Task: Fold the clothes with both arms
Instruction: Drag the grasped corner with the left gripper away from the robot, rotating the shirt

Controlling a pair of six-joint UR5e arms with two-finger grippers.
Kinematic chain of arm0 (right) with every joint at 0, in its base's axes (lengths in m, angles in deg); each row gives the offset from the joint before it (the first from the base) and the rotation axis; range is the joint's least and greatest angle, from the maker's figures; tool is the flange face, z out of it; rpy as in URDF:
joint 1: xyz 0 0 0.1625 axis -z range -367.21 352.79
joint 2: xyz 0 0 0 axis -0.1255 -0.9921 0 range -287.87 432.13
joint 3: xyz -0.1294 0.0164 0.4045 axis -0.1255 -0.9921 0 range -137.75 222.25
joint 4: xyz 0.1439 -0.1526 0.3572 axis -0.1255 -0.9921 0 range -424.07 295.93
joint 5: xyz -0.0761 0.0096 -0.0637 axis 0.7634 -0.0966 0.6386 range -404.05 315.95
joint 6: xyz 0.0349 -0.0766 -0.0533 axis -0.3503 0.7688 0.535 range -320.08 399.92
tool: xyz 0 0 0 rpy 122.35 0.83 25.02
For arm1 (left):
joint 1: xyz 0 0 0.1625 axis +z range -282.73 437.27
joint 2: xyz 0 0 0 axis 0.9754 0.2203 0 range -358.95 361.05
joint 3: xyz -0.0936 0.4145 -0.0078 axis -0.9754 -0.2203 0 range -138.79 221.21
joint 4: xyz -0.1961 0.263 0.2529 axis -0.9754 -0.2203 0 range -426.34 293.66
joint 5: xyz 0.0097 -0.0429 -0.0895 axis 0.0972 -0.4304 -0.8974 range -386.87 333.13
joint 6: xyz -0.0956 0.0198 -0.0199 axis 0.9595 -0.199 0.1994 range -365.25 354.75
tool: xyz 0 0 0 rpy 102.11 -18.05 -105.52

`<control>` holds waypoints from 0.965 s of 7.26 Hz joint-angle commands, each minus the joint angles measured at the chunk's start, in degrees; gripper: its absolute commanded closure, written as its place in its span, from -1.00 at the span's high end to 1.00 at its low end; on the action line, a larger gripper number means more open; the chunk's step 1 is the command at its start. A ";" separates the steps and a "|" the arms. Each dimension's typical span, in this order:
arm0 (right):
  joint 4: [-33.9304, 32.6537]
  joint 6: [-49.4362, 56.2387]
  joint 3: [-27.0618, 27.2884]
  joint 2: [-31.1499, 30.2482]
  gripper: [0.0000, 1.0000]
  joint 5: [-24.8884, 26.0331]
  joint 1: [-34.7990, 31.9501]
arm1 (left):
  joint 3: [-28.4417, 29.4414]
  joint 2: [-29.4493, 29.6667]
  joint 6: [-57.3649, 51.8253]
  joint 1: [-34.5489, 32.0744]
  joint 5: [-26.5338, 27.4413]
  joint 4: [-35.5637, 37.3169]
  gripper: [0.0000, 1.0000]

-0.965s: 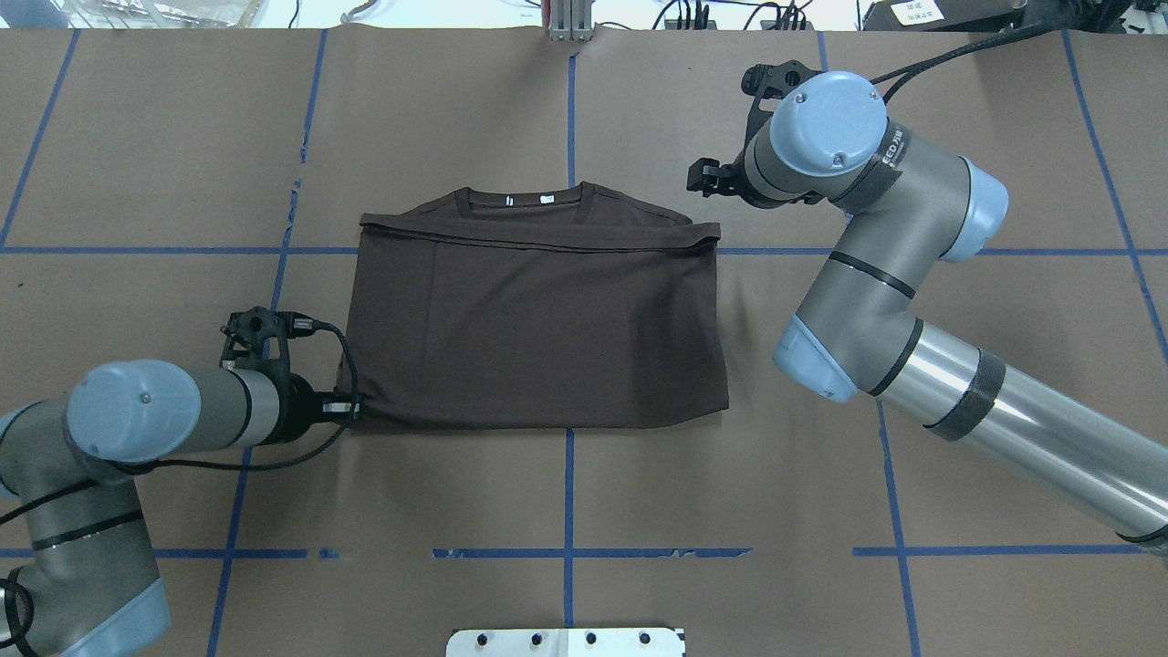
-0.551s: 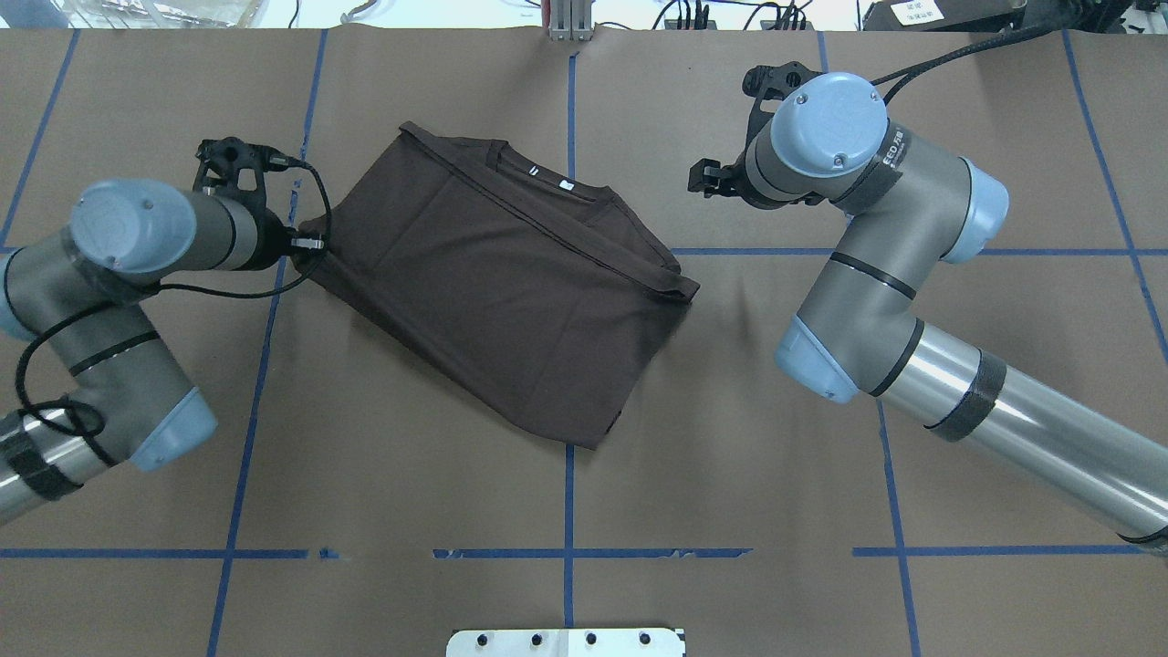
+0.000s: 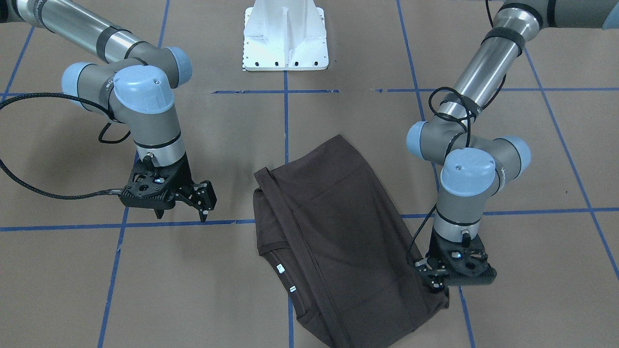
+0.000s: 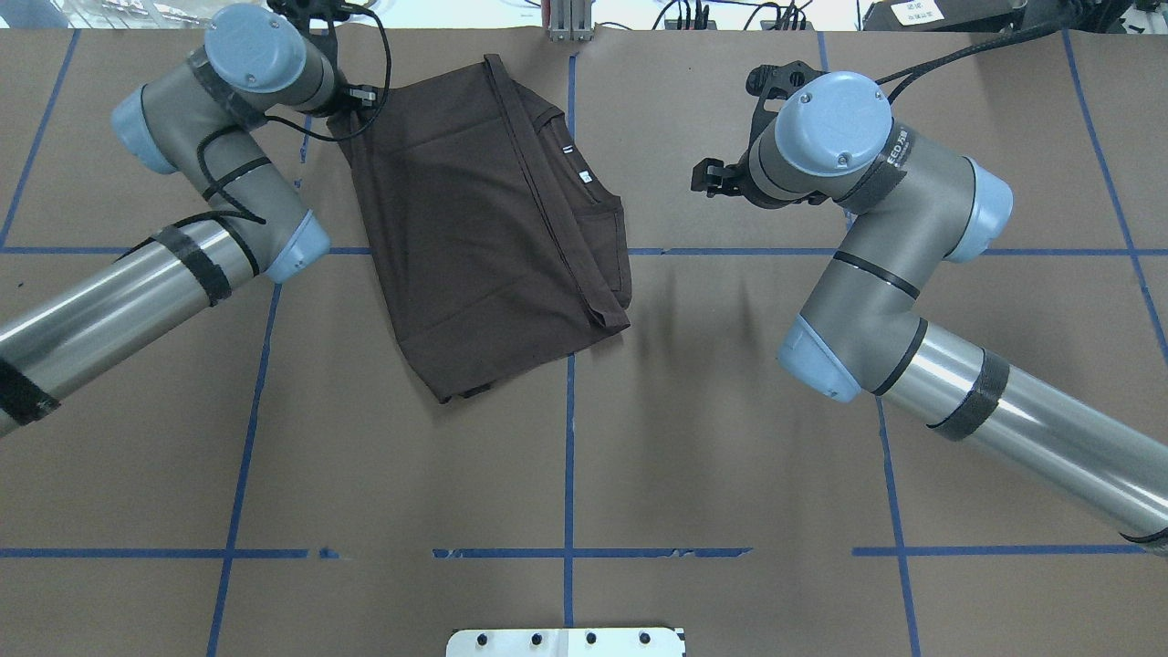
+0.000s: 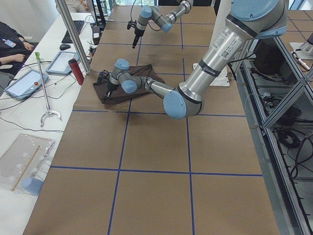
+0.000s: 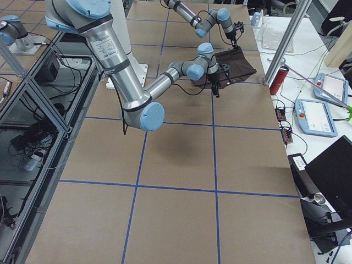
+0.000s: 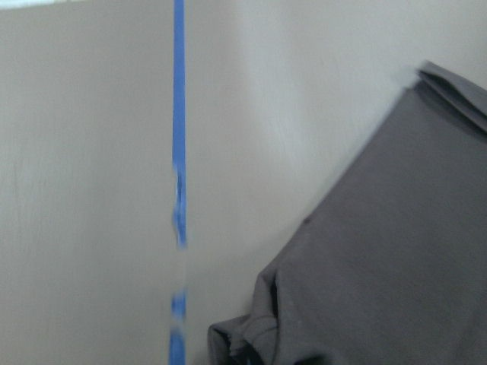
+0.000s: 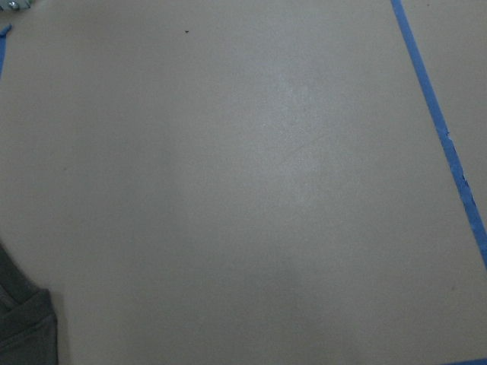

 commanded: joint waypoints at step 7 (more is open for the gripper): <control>9.92 -16.27 -18.28 13.88 0.13 4.86 5.69 | -15.55 -15.93 -12.46 -8.21 -11.74 -8.71 1.00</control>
